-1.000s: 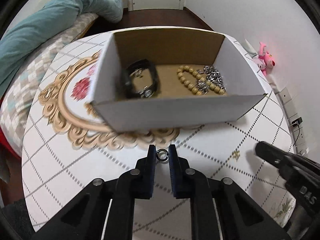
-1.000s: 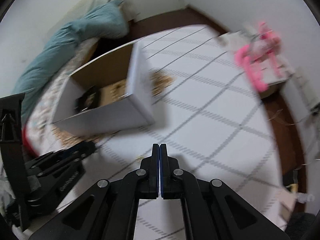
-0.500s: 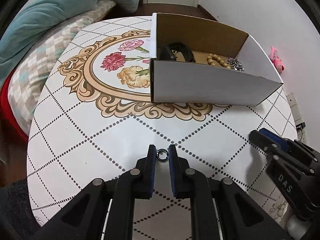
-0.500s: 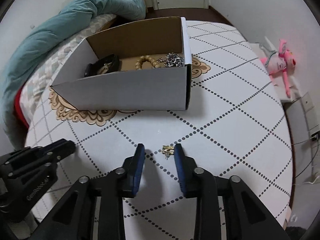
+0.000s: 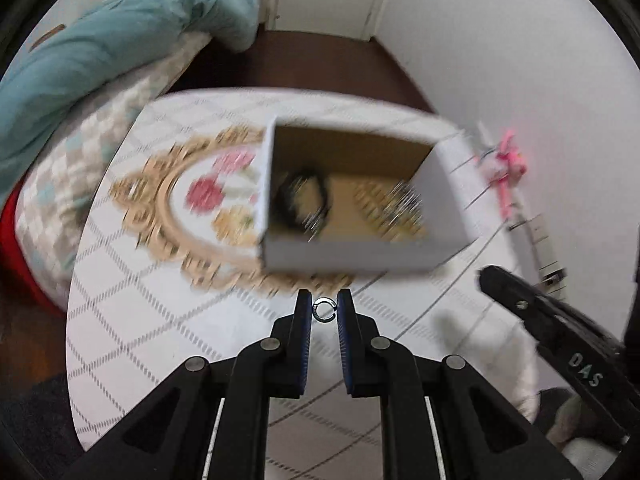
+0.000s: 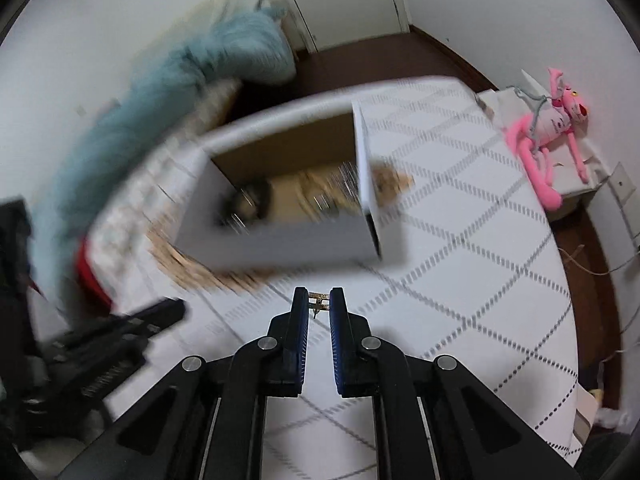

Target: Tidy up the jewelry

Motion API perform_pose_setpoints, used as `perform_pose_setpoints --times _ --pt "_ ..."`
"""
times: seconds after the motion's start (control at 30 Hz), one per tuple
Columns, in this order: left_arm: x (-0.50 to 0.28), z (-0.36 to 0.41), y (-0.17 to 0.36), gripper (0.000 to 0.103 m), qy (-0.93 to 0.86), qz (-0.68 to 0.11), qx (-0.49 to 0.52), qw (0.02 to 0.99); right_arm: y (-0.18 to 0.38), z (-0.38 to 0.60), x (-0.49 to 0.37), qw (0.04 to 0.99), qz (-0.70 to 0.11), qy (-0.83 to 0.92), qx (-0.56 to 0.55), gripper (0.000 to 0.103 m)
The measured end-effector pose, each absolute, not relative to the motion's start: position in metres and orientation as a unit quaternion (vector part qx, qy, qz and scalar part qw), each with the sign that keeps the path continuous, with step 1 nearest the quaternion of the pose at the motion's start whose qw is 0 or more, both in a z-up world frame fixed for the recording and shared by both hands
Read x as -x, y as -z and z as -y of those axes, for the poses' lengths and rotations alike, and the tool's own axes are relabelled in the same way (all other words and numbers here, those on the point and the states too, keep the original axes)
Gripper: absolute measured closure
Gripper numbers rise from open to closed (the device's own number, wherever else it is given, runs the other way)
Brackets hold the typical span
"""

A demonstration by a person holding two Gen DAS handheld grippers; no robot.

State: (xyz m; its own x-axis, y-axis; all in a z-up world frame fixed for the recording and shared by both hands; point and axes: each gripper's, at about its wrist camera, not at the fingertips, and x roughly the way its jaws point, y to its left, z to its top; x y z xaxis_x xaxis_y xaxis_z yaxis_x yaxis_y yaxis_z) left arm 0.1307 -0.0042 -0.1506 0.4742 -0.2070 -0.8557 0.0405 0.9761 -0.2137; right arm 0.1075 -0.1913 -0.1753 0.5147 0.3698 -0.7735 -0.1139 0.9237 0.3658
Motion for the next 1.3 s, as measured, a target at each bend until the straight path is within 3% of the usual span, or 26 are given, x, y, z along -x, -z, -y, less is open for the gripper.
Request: perform_pose_setpoints --times 0.2,0.57,0.63,0.67,0.7,0.77,0.9,0.97,1.03,1.13,1.17,1.2,1.3 --pt "-0.198 0.012 0.124 0.093 0.092 -0.515 0.081 0.848 0.143 0.193 -0.169 0.858 -0.469 -0.155 -0.143 0.092" --pt "-0.262 0.003 0.139 0.09 0.074 -0.581 0.094 0.805 0.162 0.182 -0.256 0.811 -0.55 -0.163 -0.118 0.091" --pt "-0.264 0.001 0.136 0.088 0.071 -0.579 0.098 0.806 0.161 0.182 -0.259 0.81 -0.551 -0.162 -0.12 0.08" --pt "-0.264 0.0 0.134 0.077 0.067 -0.578 0.095 0.808 0.16 0.183 -0.26 0.81 -0.551 -0.162 -0.121 0.076" --pt "-0.264 -0.001 0.132 0.058 0.063 -0.576 0.092 0.81 0.158 0.184 -0.261 0.81 -0.55 -0.16 -0.122 0.072" --pt "-0.263 -0.003 0.127 0.039 0.052 -0.571 0.087 0.815 0.154 0.185 -0.26 0.811 -0.55 -0.159 -0.121 0.071" --pt "-0.258 -0.009 0.125 0.033 0.027 -0.568 0.072 0.819 0.143 0.19 -0.252 0.82 -0.545 -0.138 -0.105 0.07" --pt "-0.253 -0.011 0.126 0.029 0.019 -0.564 0.062 0.824 0.139 0.19 -0.246 0.826 -0.544 -0.118 -0.084 0.061" --pt "-0.246 -0.012 0.128 0.02 0.007 -0.559 0.046 0.828 0.139 0.19 -0.238 0.829 -0.547 -0.099 -0.059 0.039" --pt "-0.236 -0.013 0.136 0.008 -0.008 -0.555 0.025 0.832 0.145 0.188 -0.228 0.828 -0.554 -0.08 -0.03 0.016" --pt "-0.234 -0.013 0.138 0.0 -0.011 -0.554 0.022 0.832 0.148 0.187 -0.225 0.827 -0.556 -0.076 -0.021 0.012" --pt "-0.23 -0.014 0.141 0.0 -0.017 -0.551 0.015 0.834 0.151 0.186 -0.222 0.827 -0.558 -0.068 -0.01 0.006" --pt "-0.224 -0.013 0.145 0.0 -0.026 -0.55 0.002 0.835 0.156 0.186 -0.215 0.829 -0.557 -0.047 0.016 0.002"
